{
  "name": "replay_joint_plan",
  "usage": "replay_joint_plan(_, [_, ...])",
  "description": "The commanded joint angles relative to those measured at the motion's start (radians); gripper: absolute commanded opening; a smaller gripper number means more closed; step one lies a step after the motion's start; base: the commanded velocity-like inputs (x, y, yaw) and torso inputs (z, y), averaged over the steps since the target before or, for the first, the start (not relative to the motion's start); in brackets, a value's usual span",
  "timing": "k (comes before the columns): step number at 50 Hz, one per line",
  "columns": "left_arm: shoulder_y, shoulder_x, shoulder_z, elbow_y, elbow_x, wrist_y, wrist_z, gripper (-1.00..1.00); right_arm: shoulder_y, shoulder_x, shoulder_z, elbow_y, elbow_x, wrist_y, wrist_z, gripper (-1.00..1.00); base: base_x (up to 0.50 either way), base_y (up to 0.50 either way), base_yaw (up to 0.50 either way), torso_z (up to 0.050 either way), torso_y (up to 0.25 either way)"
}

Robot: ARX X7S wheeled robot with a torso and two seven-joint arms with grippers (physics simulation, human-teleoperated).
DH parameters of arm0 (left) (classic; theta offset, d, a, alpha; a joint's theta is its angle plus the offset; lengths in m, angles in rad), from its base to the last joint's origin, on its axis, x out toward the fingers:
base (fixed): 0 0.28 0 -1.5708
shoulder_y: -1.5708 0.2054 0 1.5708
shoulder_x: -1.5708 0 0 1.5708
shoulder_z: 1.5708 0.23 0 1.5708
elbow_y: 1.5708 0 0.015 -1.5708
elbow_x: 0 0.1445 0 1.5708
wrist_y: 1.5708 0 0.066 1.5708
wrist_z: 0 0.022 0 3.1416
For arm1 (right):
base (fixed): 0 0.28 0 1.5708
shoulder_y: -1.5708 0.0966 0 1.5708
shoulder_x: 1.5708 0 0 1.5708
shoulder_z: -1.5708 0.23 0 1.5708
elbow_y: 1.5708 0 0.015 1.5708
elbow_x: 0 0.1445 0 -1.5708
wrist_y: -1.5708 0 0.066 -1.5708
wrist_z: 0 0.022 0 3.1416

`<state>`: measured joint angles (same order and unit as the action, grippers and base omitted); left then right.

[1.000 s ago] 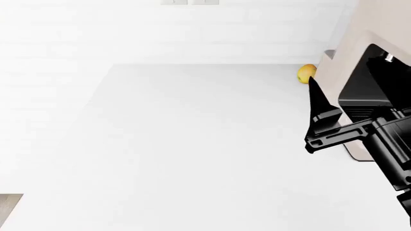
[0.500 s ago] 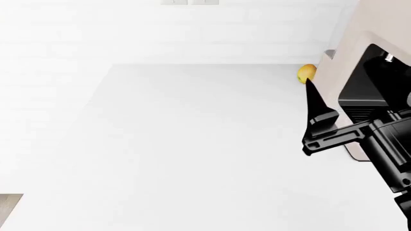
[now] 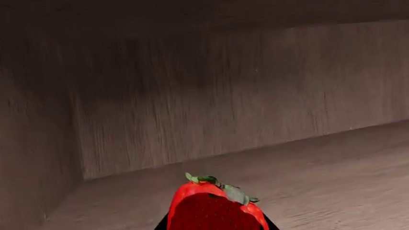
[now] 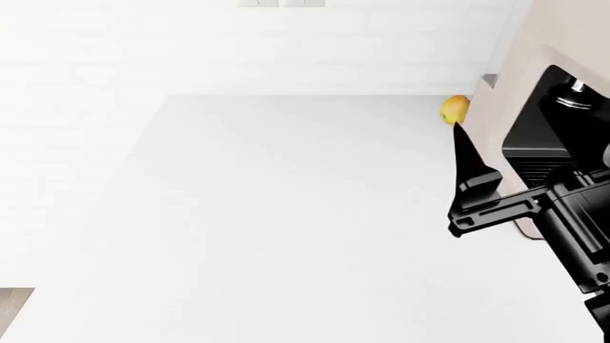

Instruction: Pick the strawberry from the counter and place it in the cabinet.

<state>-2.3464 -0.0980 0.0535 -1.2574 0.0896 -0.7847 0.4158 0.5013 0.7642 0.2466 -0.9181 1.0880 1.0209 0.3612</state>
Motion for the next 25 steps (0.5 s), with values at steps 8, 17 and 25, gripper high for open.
replay_joint_plan(8, [0.057,0.007,0.046,-0.051,-0.087,0.057,-0.074,-1.0,-0.038,0.009,0.018,-0.006,-0.003,-0.019,0.003,1.0,0.0,0.0,0.0,0.0,0.0])
replay_joint_plan(17, [0.054,0.01,0.059,-0.051,-0.088,0.057,-0.071,-1.0,-0.049,0.011,0.017,-0.006,-0.01,-0.03,-0.002,1.0,0.0,0.0,0.0,0.0,0.0])
replay_joint_plan(25, [0.048,0.016,0.065,-0.051,-0.089,0.058,-0.065,-1.0,-0.038,0.023,0.025,-0.013,0.02,-0.021,0.019,1.0,0.0,0.0,0.0,0.0,0.0])
